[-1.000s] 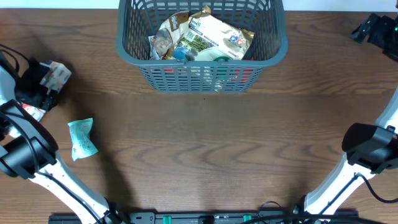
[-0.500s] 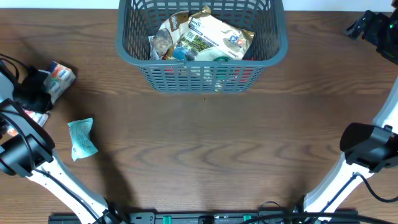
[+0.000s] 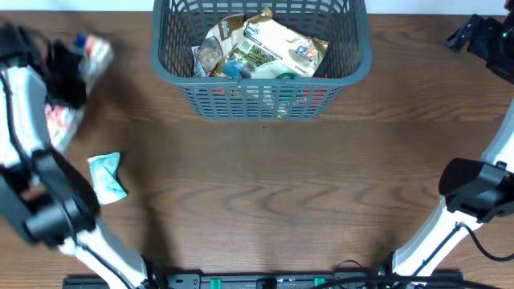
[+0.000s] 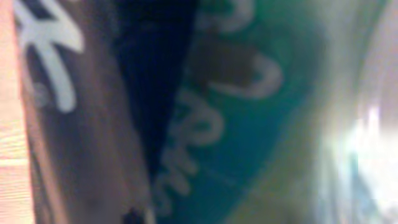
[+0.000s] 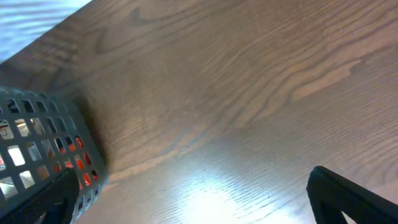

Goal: Pack container
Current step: 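Lift the tissue multi-pack over the basket and drop it inside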

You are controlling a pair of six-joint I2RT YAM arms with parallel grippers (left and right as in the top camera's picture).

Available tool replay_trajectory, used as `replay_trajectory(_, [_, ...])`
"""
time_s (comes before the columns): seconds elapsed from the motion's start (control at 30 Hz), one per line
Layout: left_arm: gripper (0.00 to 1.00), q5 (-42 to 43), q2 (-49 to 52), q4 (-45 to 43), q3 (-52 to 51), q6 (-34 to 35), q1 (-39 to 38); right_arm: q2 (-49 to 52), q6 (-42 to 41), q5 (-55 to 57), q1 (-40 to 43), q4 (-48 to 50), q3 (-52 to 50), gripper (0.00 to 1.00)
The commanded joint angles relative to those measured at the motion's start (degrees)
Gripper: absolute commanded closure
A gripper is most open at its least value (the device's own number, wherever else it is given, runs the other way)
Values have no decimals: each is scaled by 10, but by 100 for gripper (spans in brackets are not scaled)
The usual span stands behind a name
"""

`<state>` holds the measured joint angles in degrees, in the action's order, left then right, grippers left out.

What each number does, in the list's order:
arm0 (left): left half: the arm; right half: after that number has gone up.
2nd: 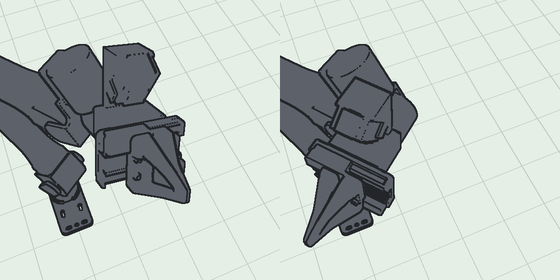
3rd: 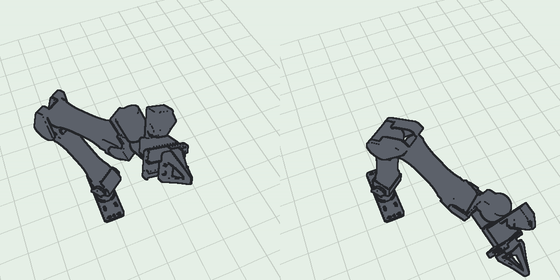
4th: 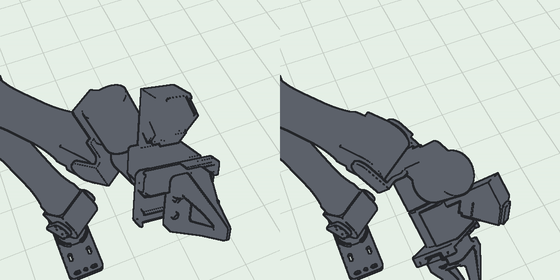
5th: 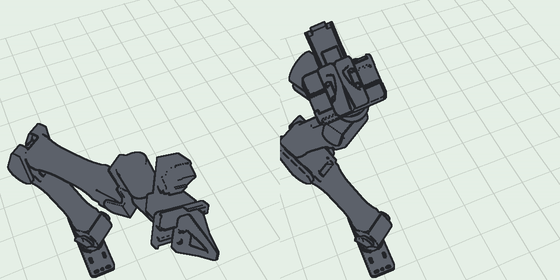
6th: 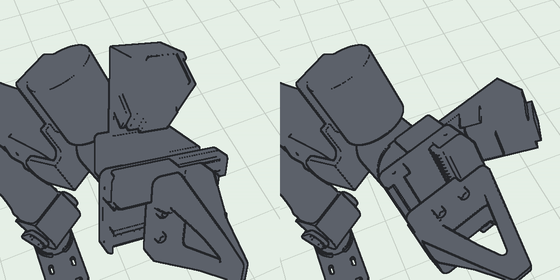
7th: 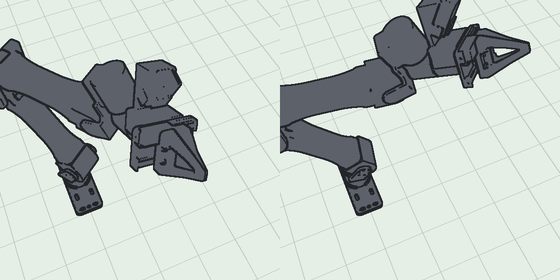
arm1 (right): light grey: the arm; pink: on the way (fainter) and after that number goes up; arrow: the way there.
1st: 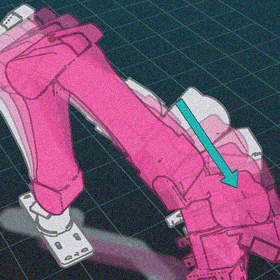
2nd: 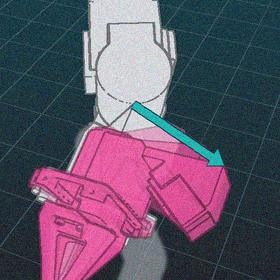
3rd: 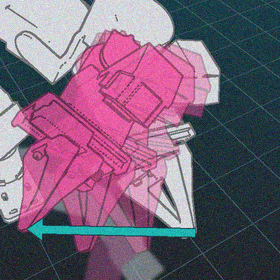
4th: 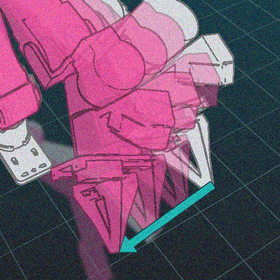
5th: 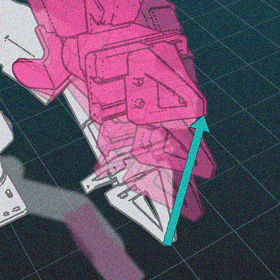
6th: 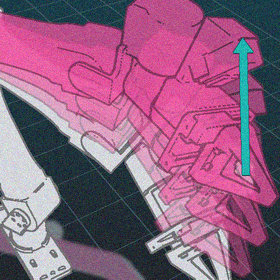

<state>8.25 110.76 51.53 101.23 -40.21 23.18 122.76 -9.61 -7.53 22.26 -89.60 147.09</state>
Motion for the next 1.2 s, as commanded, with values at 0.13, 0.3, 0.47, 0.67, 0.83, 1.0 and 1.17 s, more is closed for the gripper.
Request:
replay_trajectory(0.13, [89, 57, -235, 2, 23, 3, -83, 2, 47, 2, -2, -13, 2, 1])
replay_trajectory(0.3, [72, 97, -313, -51, 23, -145, -181, 2, 68, 2, -2, -13, 2, 1])
replay_trajectory(0.47, [88, 97, -316, -177, 23, -168, -283, 2, 72, 2, -2, -13, 2, 1])
replay_trajectory(0.67, [94, 97, -252, -266, 23, -170, -379, 2, 71, 2, -2, -15, 2, 1])
replay_trajectory(0.83, [94, 97, -165, -306, 23, -214, -420, 2, 71, -1, -2, -17, 2, 1])
replay_trajectory(1.0, [94, 70, -80, -317, 23, -215, -420, 2, 71, -1, -2, -26, 2, 1])
replay_trajectory(1.17, [85, 12, -5, -309, 23, -203, -410, 2, 71, -1, -2, -28, 2, 1])
